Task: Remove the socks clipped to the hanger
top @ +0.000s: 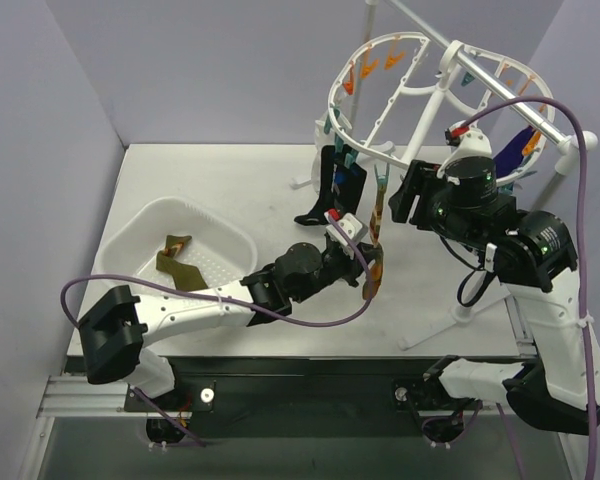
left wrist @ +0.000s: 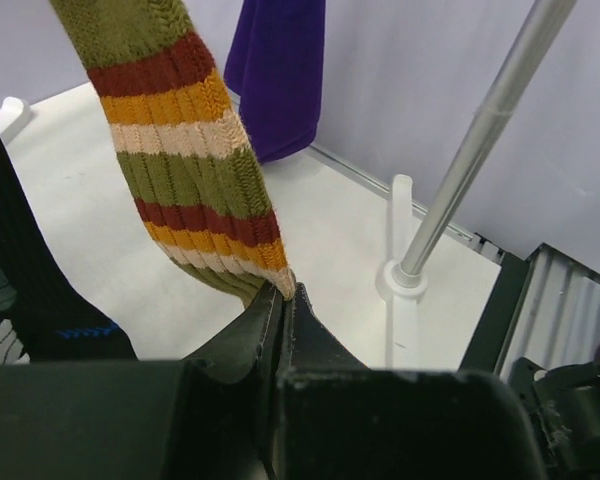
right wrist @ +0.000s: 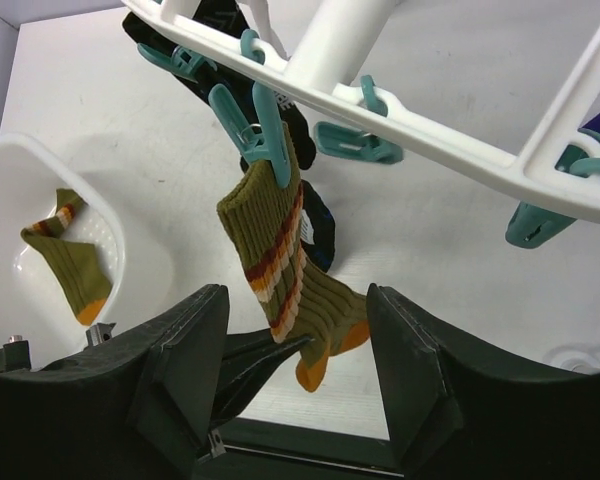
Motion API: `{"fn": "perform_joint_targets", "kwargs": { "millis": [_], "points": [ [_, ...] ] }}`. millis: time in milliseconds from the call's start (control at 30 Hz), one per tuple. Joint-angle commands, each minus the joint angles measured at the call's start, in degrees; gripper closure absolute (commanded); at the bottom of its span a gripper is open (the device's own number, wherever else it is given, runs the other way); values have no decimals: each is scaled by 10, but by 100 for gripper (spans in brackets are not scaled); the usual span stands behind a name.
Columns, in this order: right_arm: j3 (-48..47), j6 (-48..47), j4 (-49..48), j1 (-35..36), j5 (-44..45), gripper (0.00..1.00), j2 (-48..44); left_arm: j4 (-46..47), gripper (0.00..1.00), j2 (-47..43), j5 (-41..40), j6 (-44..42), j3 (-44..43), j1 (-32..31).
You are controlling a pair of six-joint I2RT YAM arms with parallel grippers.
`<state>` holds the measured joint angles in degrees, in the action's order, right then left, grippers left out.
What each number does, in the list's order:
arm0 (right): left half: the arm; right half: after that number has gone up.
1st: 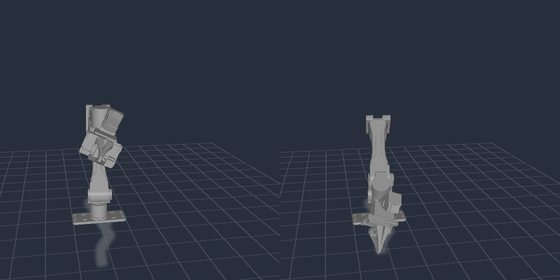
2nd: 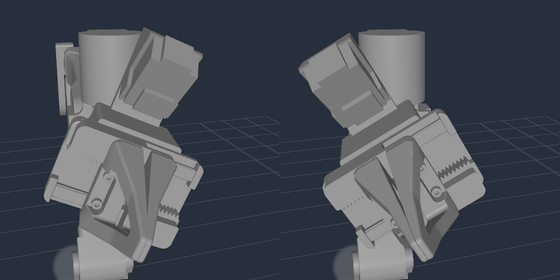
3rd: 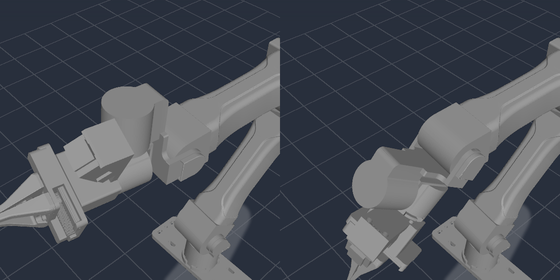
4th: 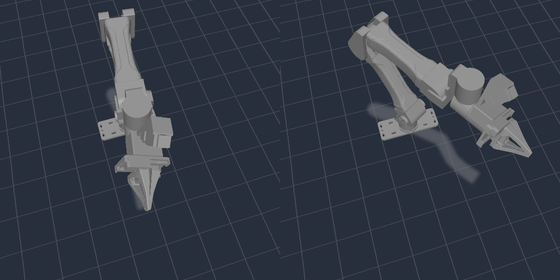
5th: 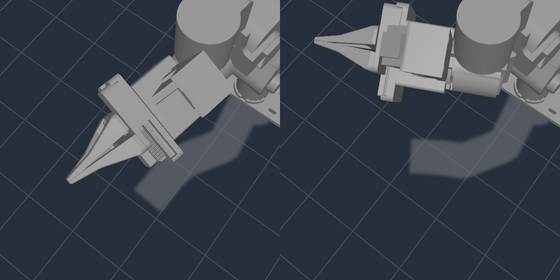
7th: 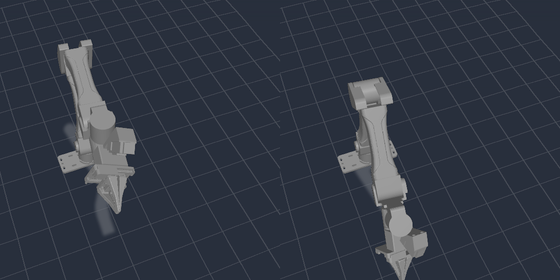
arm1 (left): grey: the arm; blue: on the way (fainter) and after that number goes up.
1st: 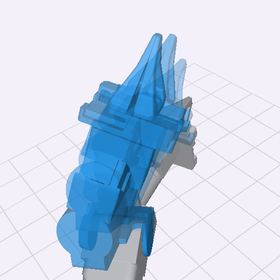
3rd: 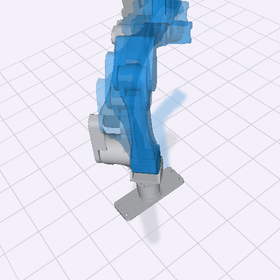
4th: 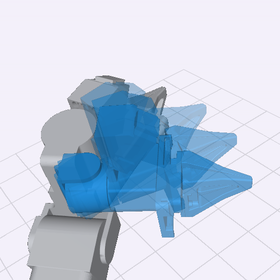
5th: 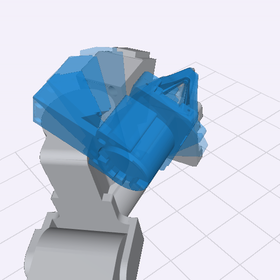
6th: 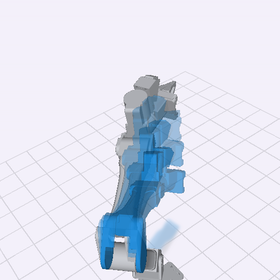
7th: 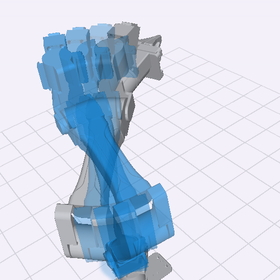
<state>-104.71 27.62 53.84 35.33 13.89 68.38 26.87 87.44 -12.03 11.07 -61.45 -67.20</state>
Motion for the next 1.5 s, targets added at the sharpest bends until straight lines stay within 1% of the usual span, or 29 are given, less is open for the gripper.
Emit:
{"fn": "perform_joint_targets", "kwargs": {
  "millis": [0, 167, 300, 467, 833, 1467],
  "points": [
    [-25, -7, 1, 0, 27, 42, 1, 0, 100, -39, 39, 38, 7, -1],
    [-56, -13, 13, 3, 13, 42, 19, -8, 100, -54, 61, 62, 11, -5],
    [-94, -23, 54, 10, 24, 41, 52, -16, 100, -61, 110, 87, 7, -7],
    [-124, -24, 72, 35, 39, 40, 85, -18, 100, -66, 119, 99, 5, -15],
    [-116, -12, 74, 43, 96, 40, 105, -24, 100, -96, 119, 116, 27, -17],
    [-110, 2, 73, 43, 127, 40, 112, -29, 100, -125, 120, 126, 37, -17]
  ]
}}
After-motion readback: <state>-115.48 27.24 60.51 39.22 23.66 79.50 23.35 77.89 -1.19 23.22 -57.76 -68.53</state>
